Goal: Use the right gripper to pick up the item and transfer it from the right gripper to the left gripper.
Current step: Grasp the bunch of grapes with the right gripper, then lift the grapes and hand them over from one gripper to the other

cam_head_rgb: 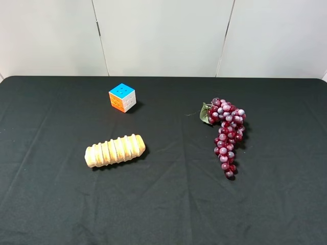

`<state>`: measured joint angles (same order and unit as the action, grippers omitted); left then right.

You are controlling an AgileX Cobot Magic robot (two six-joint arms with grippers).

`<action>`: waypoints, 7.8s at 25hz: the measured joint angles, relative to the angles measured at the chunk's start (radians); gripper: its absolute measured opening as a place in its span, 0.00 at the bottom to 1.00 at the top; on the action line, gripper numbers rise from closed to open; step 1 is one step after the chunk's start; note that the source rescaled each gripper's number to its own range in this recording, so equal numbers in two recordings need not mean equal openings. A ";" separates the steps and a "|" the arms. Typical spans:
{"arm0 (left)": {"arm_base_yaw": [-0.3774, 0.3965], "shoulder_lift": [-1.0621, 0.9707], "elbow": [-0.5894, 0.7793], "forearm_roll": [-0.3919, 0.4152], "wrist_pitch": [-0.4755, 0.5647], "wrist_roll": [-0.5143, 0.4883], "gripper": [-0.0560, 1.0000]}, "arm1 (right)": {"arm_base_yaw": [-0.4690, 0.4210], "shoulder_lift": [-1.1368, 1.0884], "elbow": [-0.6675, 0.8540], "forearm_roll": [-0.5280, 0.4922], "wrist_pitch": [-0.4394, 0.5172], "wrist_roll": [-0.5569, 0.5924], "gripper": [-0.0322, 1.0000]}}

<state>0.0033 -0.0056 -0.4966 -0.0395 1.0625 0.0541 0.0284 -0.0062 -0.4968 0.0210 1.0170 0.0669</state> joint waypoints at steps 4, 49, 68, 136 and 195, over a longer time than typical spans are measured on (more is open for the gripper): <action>0.000 0.000 0.000 0.000 0.000 0.000 0.99 | 0.000 0.000 0.000 0.000 0.000 0.000 1.00; 0.000 0.000 0.000 0.000 0.000 0.000 0.99 | 0.491 1.488 -0.330 0.026 -0.268 0.145 1.00; 0.000 0.000 0.000 0.000 0.000 0.000 0.99 | 0.491 1.831 -0.331 -0.064 -0.561 0.183 0.87; -0.004 0.313 -0.083 -0.220 -0.033 0.342 0.99 | 0.491 1.292 -0.911 0.317 0.210 -0.648 0.03; -1.061 1.621 -0.290 -0.168 -1.705 0.238 0.10 | 0.491 1.292 -0.911 0.579 0.207 -0.651 0.03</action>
<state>-1.0573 1.6154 -0.7864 -0.2075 -0.6425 0.2926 0.5194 1.2854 -1.4080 0.6000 1.2241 -0.5844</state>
